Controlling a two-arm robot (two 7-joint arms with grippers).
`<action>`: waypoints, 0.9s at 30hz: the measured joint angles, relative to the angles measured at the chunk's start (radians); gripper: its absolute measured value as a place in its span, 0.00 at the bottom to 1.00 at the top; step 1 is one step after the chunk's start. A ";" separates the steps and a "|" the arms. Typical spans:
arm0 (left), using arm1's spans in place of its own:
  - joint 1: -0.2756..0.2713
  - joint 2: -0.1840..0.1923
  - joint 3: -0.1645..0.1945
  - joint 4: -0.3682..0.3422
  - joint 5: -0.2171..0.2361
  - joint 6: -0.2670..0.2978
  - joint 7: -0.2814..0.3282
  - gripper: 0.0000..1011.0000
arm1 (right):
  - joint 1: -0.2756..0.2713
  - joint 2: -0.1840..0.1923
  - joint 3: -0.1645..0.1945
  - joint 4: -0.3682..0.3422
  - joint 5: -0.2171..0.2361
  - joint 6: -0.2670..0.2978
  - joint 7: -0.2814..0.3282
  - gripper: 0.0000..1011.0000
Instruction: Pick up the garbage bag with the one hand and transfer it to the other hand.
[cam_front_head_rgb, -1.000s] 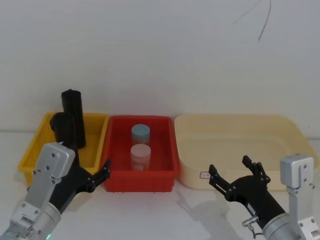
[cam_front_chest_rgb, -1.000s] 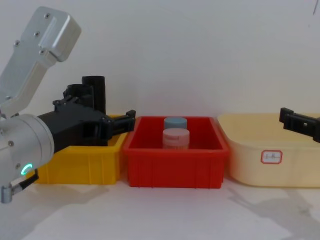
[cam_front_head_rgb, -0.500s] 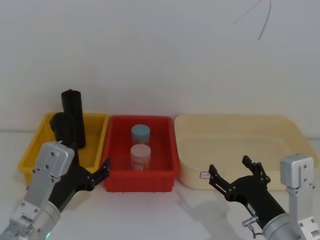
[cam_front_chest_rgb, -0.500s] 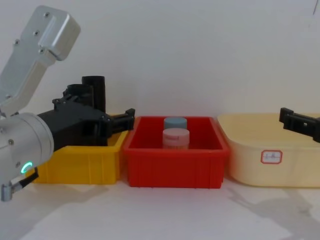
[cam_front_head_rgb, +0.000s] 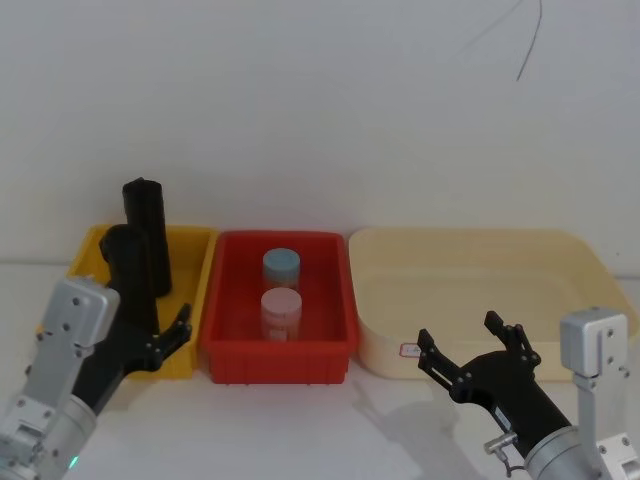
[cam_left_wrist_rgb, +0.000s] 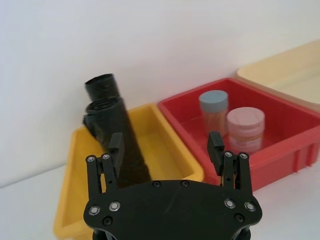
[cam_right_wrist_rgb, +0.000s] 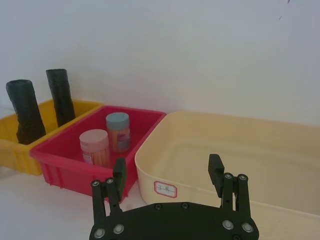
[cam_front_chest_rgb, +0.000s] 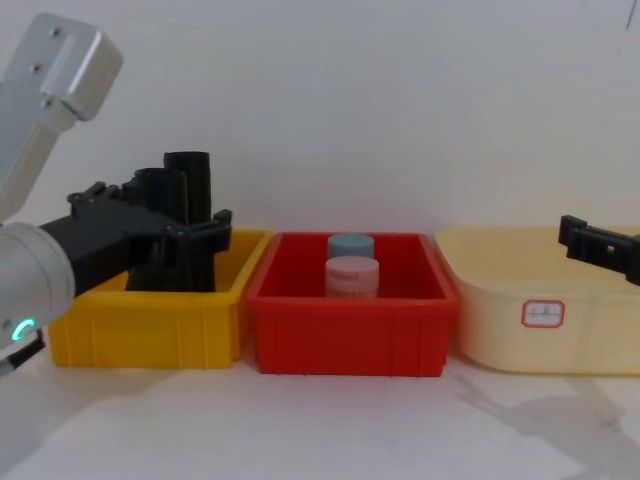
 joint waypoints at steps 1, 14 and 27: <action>0.002 0.001 -0.009 0.005 0.000 -0.002 0.005 0.99 | 0.000 0.000 0.000 0.000 0.000 0.000 0.000 0.99; 0.001 -0.006 -0.049 0.043 -0.021 -0.015 0.003 0.99 | 0.000 0.000 0.000 0.000 0.000 0.000 0.000 0.99; -0.042 -0.033 -0.067 0.110 -0.076 -0.023 -0.068 0.99 | 0.000 0.000 0.000 0.000 0.000 0.000 0.000 0.99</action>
